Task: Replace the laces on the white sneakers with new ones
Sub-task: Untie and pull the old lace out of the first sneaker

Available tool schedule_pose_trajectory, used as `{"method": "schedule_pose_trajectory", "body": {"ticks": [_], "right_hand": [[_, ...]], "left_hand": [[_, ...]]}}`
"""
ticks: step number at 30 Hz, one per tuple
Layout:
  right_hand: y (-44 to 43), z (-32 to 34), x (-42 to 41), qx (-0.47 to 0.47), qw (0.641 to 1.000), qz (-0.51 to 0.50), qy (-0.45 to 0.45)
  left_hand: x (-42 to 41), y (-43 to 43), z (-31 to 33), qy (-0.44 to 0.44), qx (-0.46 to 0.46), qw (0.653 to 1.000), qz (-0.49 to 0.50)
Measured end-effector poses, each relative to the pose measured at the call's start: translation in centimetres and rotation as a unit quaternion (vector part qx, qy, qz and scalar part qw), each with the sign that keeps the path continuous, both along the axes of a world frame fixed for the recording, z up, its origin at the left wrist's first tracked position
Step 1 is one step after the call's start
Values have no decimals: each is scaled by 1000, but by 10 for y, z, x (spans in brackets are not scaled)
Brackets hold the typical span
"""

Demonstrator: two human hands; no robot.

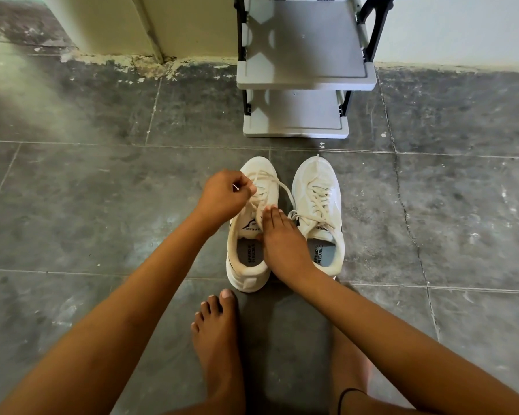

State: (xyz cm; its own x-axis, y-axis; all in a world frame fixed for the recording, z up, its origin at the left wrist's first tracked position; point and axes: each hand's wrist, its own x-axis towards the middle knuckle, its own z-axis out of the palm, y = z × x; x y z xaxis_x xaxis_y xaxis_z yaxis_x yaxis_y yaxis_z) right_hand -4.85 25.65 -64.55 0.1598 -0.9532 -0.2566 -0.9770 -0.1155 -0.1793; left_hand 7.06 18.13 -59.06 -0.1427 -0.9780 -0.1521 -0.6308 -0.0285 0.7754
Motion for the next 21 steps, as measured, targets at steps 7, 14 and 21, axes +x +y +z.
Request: {"method": "schedule_pose_trajectory", "body": {"ticks": [7, 14, 21], "right_hand": [[0, 1, 1, 4, 1000, 7, 3], [0, 4, -4, 5, 1000, 9, 6], [-1, 3, -2, 14, 1000, 8, 8]], "left_hand": [[4, 13, -21, -271, -53, 954, -119], [-2, 8, -6, -207, -62, 975, -59], [-2, 5, 2, -72, -13, 997, -13]]}}
